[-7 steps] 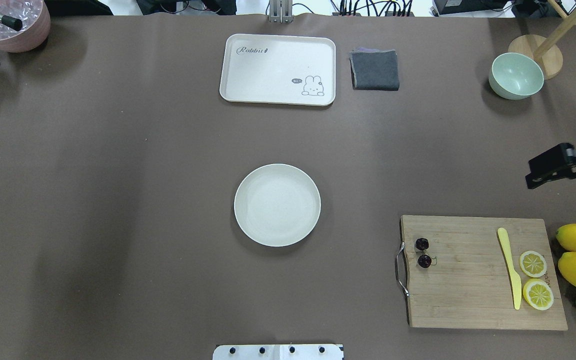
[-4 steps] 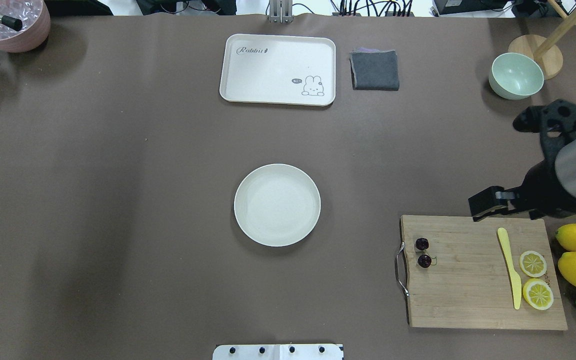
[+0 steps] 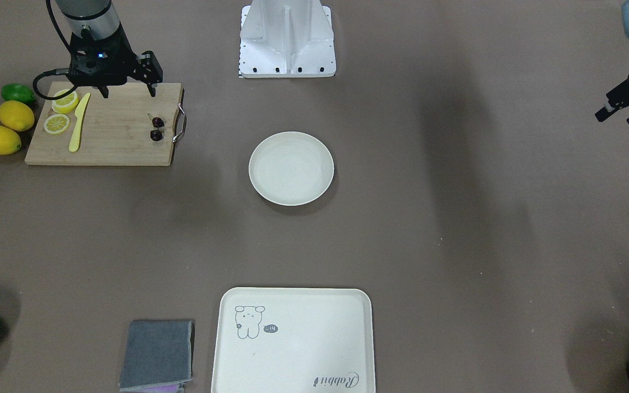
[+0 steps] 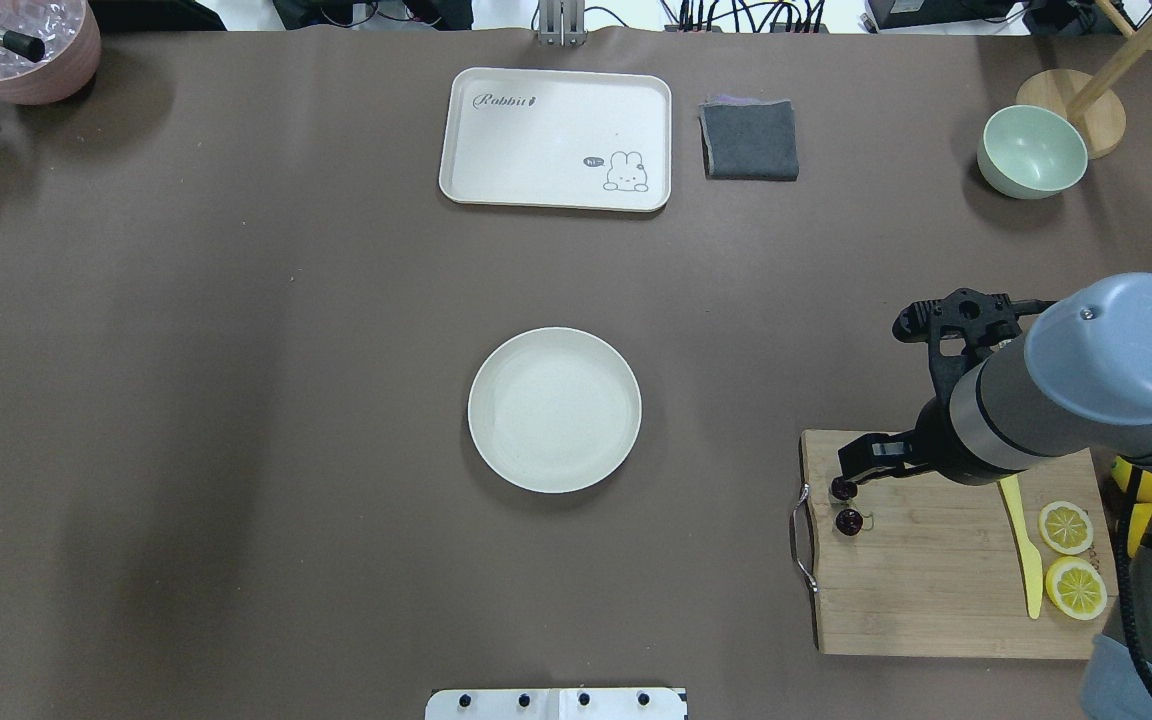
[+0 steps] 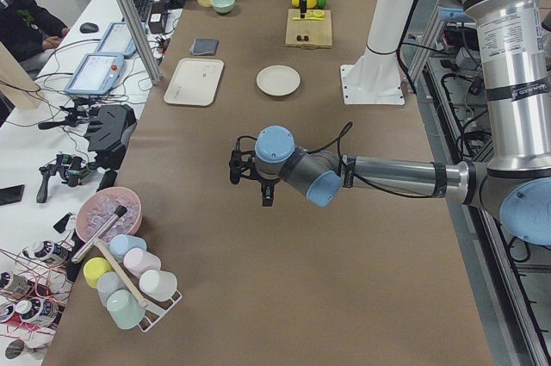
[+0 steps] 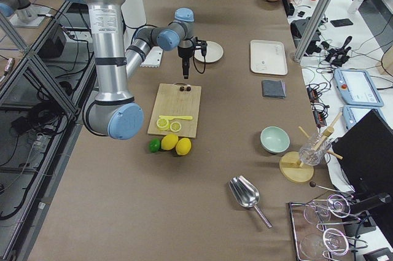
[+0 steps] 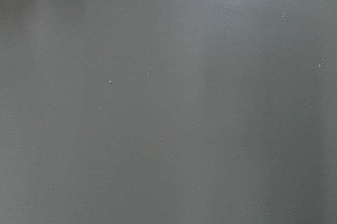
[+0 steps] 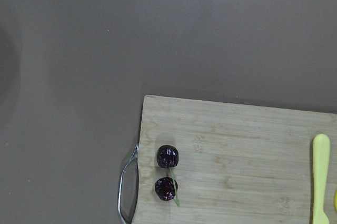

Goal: Place red cherry on plate
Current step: 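Move the right gripper over the dark red cherries on the board, then lower the right gripper and grasp the cherry pair by the stem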

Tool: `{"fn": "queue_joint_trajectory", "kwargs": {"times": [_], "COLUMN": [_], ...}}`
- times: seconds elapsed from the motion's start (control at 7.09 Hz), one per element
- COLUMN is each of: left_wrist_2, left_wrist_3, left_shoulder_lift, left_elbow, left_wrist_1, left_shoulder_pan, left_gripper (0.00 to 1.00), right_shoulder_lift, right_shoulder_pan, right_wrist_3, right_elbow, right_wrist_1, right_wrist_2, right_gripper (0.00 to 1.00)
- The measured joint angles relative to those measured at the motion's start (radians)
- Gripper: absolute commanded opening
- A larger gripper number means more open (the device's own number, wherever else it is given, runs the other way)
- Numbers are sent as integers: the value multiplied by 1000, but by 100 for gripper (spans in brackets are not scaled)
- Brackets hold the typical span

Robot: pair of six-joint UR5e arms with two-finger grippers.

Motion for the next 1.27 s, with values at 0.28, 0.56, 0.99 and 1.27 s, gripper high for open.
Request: {"fn": "queue_joint_trajectory", "kwargs": {"times": [0.28, 0.56, 0.99, 1.27], "left_wrist_2": [7, 9, 11, 11], "left_wrist_3": [-1, -2, 1, 3], "left_shoulder_lift": [-1, 0, 0, 0], "left_elbow": [2, 4, 9, 10], "left_wrist_1": [0, 0, 0, -1], "left_shoulder_pan": [-1, -1, -1, -1], "left_gripper": [99, 99, 99, 99], "right_shoulder_lift": [0, -3, -24, -61], "right_shoulder_pan": [-16, -40, -93, -129], "right_wrist_3": [1, 3, 56, 92], "right_elbow": [-81, -120, -142, -180], "right_wrist_1": [81, 112, 184, 303], "right_wrist_2": [-23, -54, -98, -131], "right_gripper": [98, 90, 95, 93]}}
